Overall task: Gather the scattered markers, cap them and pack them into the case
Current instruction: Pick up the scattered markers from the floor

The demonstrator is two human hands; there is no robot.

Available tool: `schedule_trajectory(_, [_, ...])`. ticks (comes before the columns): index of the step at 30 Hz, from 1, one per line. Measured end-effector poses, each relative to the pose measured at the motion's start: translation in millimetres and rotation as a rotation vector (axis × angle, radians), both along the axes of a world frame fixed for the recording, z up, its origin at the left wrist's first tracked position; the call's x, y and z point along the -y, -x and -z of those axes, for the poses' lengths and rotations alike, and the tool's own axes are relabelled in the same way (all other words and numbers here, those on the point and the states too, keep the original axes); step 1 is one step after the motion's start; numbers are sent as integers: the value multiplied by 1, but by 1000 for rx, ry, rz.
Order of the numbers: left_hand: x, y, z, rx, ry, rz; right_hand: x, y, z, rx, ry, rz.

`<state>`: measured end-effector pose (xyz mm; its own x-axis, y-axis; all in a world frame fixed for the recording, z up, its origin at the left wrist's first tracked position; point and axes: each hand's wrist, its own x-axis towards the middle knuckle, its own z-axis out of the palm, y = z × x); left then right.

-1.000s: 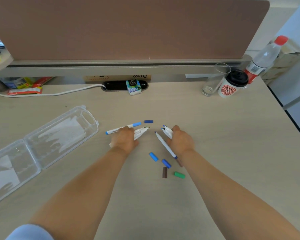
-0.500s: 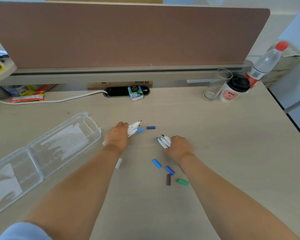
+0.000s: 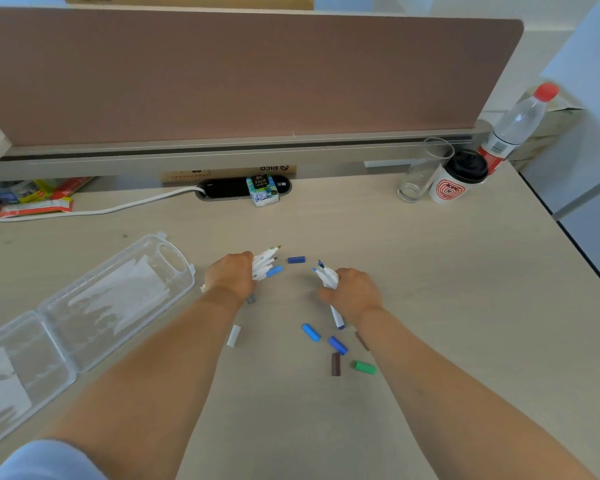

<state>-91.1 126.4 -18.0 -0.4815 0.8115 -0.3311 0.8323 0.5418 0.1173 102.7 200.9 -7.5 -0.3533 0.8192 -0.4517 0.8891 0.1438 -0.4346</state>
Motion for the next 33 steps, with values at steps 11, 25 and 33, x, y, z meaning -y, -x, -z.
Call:
schedule_trajectory(11, [0,-18,-19,277,-291,-185,-2,-24,-3,-134,31,142])
schedule_trajectory(25, [-14,-154,-36,920,-320,-370,-12,-140,-18,-292,87,275])
schedule_trajectory(33, [-22,-226,-25,922,-240,-314,-15,-216,-5,-302,134,335])
